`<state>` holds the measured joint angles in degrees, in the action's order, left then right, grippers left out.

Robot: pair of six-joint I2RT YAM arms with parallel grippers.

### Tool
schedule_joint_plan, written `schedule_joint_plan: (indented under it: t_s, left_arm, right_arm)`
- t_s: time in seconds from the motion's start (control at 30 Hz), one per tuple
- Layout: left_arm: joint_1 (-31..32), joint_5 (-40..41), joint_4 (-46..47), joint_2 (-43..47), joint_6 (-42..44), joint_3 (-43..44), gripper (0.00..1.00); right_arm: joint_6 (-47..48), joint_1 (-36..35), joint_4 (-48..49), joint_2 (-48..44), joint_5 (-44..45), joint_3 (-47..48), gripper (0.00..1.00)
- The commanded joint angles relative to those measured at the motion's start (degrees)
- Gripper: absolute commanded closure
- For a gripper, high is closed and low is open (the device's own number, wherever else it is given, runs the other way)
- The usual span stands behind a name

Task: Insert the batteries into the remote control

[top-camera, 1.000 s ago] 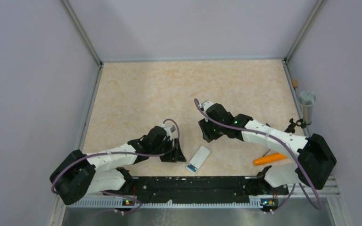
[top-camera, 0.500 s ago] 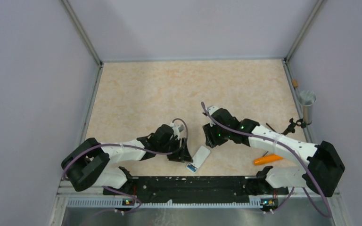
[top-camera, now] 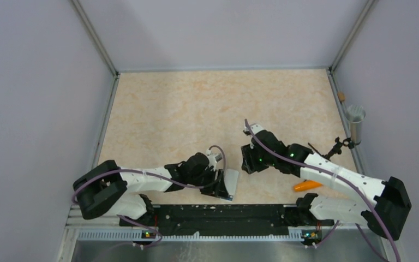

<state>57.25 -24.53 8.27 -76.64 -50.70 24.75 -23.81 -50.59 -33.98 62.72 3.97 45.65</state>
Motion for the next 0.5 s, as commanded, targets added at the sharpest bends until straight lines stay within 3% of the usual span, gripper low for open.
schedule_joint_plan:
  t_s: [0.0, 0.27, 0.47]
  left_arm:
    - [1.63, 1.03, 4.71, -2.26, -0.47, 2.96, 0.41]
    - [3.32, 0.71, 4.05, -7.3, 1.73, 8.75, 0.42]
    - [3.42, 3.04, -0.74, -4.21, 3.85, 9.36, 0.42]
  right_arm:
    - [-3.75, -1.16, -2.15, -4.13, 3.34, -1.23, 0.83]
    - [-8.05, -2.73, -5.77, -8.19, 6.89, -2.15, 0.83]
    - [-10.02, -4.99, -8.38, -8.0, 8.36, -1.97, 0.83]
